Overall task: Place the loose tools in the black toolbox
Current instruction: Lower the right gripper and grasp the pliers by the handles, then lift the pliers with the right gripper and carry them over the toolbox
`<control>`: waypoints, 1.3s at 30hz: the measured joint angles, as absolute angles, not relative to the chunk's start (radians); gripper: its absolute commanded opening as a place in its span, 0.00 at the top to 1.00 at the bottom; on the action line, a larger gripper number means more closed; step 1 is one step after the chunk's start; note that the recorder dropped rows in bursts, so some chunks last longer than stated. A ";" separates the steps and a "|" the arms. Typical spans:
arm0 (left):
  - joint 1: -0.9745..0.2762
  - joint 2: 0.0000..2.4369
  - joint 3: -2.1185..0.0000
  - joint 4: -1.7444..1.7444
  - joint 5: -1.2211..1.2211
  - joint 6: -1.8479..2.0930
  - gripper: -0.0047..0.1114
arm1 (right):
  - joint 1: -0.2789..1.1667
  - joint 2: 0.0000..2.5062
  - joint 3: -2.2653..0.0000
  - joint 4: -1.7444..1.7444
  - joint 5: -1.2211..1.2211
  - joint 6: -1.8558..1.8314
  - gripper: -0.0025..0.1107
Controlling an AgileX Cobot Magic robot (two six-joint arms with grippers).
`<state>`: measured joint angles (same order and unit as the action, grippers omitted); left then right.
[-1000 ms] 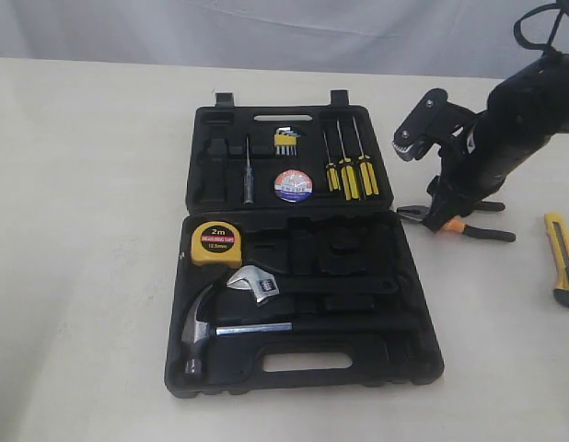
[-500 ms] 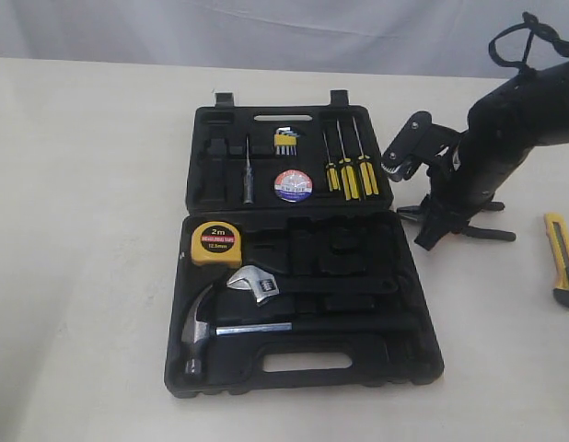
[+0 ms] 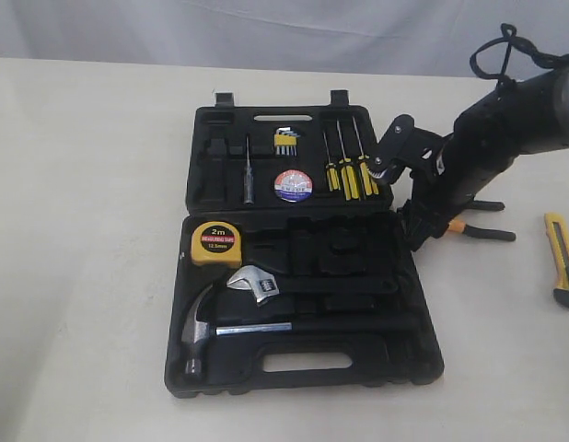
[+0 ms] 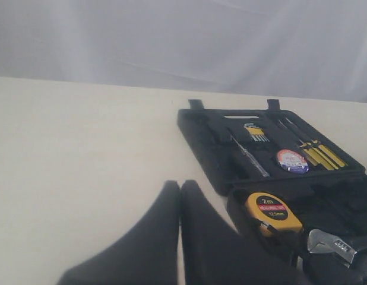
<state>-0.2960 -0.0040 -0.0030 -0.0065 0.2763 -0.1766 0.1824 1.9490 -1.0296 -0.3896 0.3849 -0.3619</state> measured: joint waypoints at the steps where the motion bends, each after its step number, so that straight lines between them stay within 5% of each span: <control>1: -0.296 -0.004 -0.003 -0.006 0.276 -0.177 0.96 | 0.182 1.953 -1.032 -0.390 0.381 -0.367 0.57; 11: -0.296 -0.004 -0.003 -0.006 0.276 -0.177 0.96 | 0.182 1.983 -1.045 -0.399 0.345 -0.376 0.98; 28: -0.296 -0.004 -0.003 -0.006 0.276 -0.177 0.96 | 0.195 1.792 -1.067 -0.420 0.412 -0.202 0.98; 39: -0.296 -0.004 -0.003 -0.006 0.276 -0.177 0.96 | 0.440 1.682 -1.096 -0.405 0.537 -0.237 0.98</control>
